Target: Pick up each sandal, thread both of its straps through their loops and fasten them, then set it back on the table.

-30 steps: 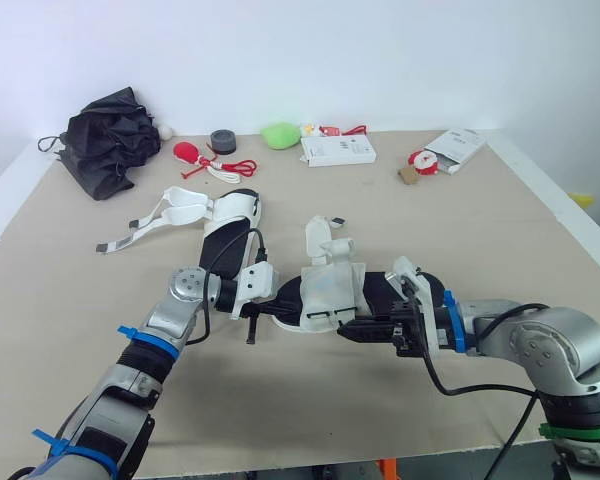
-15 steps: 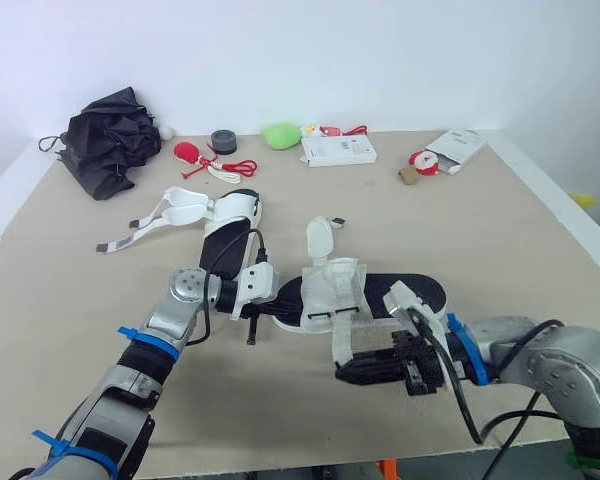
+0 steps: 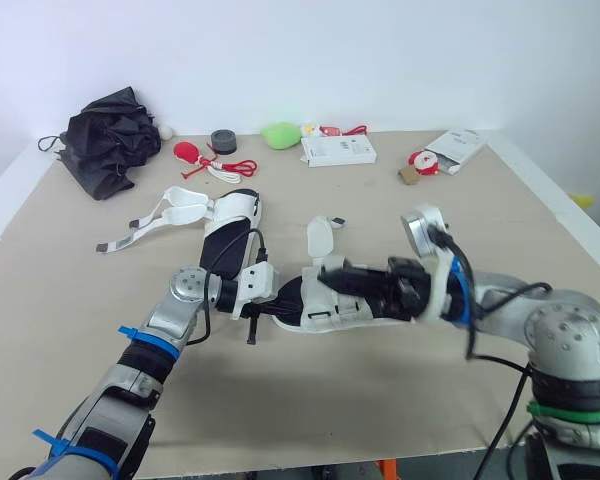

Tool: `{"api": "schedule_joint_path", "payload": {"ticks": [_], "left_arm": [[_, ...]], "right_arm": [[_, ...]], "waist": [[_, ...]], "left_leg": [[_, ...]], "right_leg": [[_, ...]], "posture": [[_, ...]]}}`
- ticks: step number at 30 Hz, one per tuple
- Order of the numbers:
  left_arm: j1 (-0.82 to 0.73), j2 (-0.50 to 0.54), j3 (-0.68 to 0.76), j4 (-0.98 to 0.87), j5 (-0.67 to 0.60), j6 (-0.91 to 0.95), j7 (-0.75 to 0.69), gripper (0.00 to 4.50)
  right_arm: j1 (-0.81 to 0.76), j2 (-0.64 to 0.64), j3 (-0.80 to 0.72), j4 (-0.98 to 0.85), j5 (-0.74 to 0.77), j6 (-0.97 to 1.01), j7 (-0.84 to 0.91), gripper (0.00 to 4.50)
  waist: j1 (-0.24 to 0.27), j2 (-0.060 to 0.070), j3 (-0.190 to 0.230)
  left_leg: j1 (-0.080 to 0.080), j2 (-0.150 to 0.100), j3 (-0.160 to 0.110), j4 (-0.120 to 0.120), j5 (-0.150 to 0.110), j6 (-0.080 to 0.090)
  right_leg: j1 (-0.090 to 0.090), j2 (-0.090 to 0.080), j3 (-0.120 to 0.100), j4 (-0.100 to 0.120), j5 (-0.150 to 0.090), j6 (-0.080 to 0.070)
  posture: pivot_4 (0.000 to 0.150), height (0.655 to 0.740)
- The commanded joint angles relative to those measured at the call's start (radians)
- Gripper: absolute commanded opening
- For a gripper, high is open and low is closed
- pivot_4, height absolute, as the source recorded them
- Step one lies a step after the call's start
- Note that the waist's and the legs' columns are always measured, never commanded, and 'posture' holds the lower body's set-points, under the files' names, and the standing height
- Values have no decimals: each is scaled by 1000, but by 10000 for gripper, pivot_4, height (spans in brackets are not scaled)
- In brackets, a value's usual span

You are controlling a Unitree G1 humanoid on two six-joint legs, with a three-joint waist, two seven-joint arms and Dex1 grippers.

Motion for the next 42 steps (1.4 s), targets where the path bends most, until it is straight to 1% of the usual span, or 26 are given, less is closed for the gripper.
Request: {"api": "schedule_joint_path", "payload": {"ticks": [1, 7, 13, 15, 18, 19, 21, 26, 30, 33, 40, 42], "left_arm": [[44, 9, -67, 78, 77, 31, -8, 0], [44, 7, -68, 81, 79, 29, -7, 0], [52, 6, -70, 75, 78, 30, -4, 0], [56, 6, -71, 71, 79, 32, -4, 0], [59, 9, -71, 66, 78, 35, -4, 0], [61, 10, -71, 65, 78, 35, -3, 0], [62, 10, -70, 66, 78, 35, -3, 0], [64, 8, -73, 61, 77, 38, -2, 0], [63, 6, -74, 67, 78, 36, -1, 0], [64, 4, -73, 66, 79, 37, 0, 0], [70, 9, -70, 64, 77, 37, 2, 0], [67, 8, -69, 68, 77, 36, 2, 0]], "right_arm": [[-67, 38, 33, 99, -109, -44, -40, 568], [-138, 28, 86, 238, -244, -75, 63, 568], [-182, 29, 91, 285, -286, -81, 166, 568], [-202, 32, 79, 286, -256, -58, 220, 568], [-209, 19, 29, 203, -123, -4, 334, 568], [-208, 16, 19, 189, -100, 6, 350, 568], [-218, 40, 24, 221, -107, 23, 317, 568], [-230, 111, 57, 353, -213, 18, 214, 568], [-249, 133, 45, 452, -280, -11, 200, 568], [-279, 147, -4, 557, -309, -28, 163, 568], [-284, 155, -80, 586, -328, -43, 120, 568], [-279, 161, -73, 601, -350, -42, 102, 568]], "waist": [[1, 0, 0], [0, 0, 0], [0, 1, 0], [0, 1, 0], [1, 1, 0], [1, 1, 0], [0, 1, 0], [0, 1, 0], [0, 1, 0], [0, 1, 0], [0, 1, 0], [0, 1, 0]], "left_leg": [[-1, 0, 0, 0, 0, 0], [-1, -1, 0, 0, 0, 0], [-1, 0, 0, 0, 1, 1], [-1, -1, 0, 0, 1, 1], [-1, 0, 0, 0, 1, 1], [-1, 0, 0, 0, 1, 1], [-1, 0, 0, 0, 0, 1], [-1, 0, 0, 0, 1, 1], [-1, 0, 1, 0, 1, 1], [-1, 0, 1, 0, 1, 1], [-1, 0, 1, 0, 1, 1], [-1, 0, 1, 0, 1, 1]], "right_leg": [[-1, 0, 0, 0, 0, 0], [0, 0, 1, 0, 1, 1], [0, 0, 0, 0, 1, 1], [0, 0, 0, 0, 1, 1], [-1, 0, 0, 0, 2, 0], [-1, 0, 0, 0, 2, 0], [0, 0, 0, 0, 1, 0], [-1, -2, -2, 0, 4, -4], [-1, -2, -1, 0, 4, -5], [-1, -1, -1, 0, 5, -5], [-1, -1, -1, 0, 5, -5], [-1, -1, -1, 0, 5, -4]], "posture": [[1500, 7400], [1500, 7400], [1500, 7400], [1500, 7400], [1500, 7400], [1500, 7400], [1500, 7400], [1500, 7400], [1500, 7400], [1500, 7400], [1500, 7400], [1500, 7400]]}}
